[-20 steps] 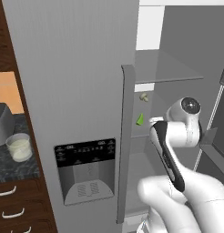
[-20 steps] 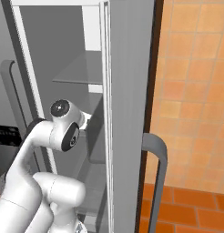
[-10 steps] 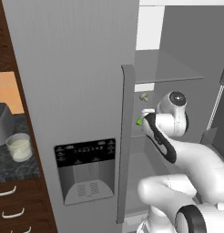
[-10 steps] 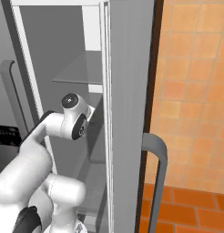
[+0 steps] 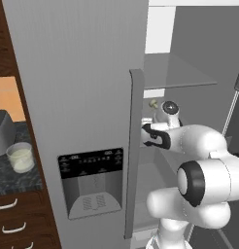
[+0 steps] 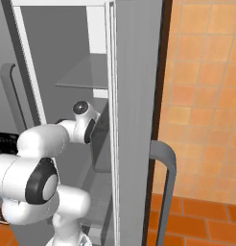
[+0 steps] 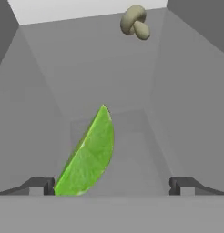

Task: Grab a lemon wedge from the fridge and one ice cube from the ice bowl, and put them in the glass of lemonade.

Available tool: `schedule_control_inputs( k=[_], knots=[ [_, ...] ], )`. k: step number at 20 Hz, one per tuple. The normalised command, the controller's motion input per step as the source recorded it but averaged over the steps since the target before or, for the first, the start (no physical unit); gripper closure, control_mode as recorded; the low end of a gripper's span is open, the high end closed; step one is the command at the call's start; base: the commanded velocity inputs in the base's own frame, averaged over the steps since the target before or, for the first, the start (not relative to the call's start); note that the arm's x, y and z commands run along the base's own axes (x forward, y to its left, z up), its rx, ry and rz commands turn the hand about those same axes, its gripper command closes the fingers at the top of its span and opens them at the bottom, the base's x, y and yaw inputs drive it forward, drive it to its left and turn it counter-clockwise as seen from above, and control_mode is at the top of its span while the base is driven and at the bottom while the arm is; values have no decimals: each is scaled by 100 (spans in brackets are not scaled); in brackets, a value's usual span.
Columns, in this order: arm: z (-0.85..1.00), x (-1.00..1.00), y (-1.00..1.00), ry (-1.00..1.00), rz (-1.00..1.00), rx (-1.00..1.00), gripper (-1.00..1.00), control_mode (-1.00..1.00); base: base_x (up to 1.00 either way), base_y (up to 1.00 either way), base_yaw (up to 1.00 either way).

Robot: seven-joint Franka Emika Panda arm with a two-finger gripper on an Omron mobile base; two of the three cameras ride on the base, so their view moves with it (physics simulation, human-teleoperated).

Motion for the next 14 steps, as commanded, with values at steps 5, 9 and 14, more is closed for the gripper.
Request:
schedule_control_inputs(
  k=[5, 9, 14],
  knots=[
    [-11, 46, 4, 10, 0, 0, -100, -100, 0, 0, 0],
    [0, 39, 4, 4, 0, 0, -100, -100, 0, 0, 0],
    [-15, 6, 3, 2, 0, 0, -100, -100, 0, 0, 0]
  ],
)
